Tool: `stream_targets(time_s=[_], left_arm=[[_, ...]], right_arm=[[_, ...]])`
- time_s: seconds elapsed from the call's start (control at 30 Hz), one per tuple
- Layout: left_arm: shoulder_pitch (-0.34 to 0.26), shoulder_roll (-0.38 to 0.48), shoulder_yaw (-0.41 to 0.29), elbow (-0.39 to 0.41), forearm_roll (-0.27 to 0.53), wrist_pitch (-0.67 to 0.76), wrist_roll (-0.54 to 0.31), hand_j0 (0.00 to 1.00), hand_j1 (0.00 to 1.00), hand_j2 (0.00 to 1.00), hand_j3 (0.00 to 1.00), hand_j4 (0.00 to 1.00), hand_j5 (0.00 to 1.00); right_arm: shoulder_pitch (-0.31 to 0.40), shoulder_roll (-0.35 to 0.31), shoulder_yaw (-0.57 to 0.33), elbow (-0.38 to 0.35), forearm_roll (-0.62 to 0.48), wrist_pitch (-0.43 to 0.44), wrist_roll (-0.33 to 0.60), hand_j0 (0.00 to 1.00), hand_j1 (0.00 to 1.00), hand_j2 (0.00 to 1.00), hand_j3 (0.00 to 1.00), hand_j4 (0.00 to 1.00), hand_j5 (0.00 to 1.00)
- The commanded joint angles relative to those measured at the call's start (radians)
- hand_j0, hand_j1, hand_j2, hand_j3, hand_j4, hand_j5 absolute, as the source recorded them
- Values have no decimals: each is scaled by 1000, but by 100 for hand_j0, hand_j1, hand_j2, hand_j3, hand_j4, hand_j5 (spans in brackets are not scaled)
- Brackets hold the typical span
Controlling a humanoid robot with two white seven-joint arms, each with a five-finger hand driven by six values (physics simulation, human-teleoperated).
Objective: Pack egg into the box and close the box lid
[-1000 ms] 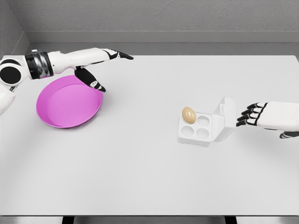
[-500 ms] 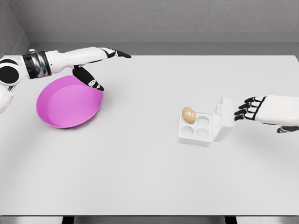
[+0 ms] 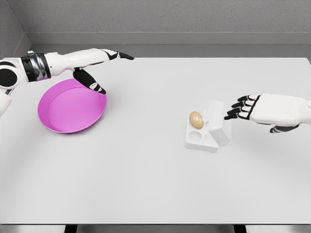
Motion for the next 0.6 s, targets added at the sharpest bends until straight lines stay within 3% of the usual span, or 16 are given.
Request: stream_targets(time_s=[0.0,0.13,0.43,0.5,0.57], left_arm=[[0,2,2,0,9,3,0,100,100,100,100,100,100],[0,2,2,0,7,3,0,100,100,100,100,100,100],[0,1,2,0,7,3,0,100,100,100,100,100,100],[2,-1,0,-3,7,3,0,100,100,100,100,100,100],[2,-6,-3,-11,6,3,0,100,100,100,100,100,100]], right_arm=[[-5,35,37,-1,-4,2,0,100,100,100,100,100,100],[-54,75,88,1,-4,2,0,100,100,100,100,100,100],[-58,72,100,1,-1,2,0,100,100,100,100,100,100],[-66,65,82,12,2,2,0,100,100,100,100,100,100],[-58,61,-7,64,-4,2,0,100,100,100,100,100,100]])
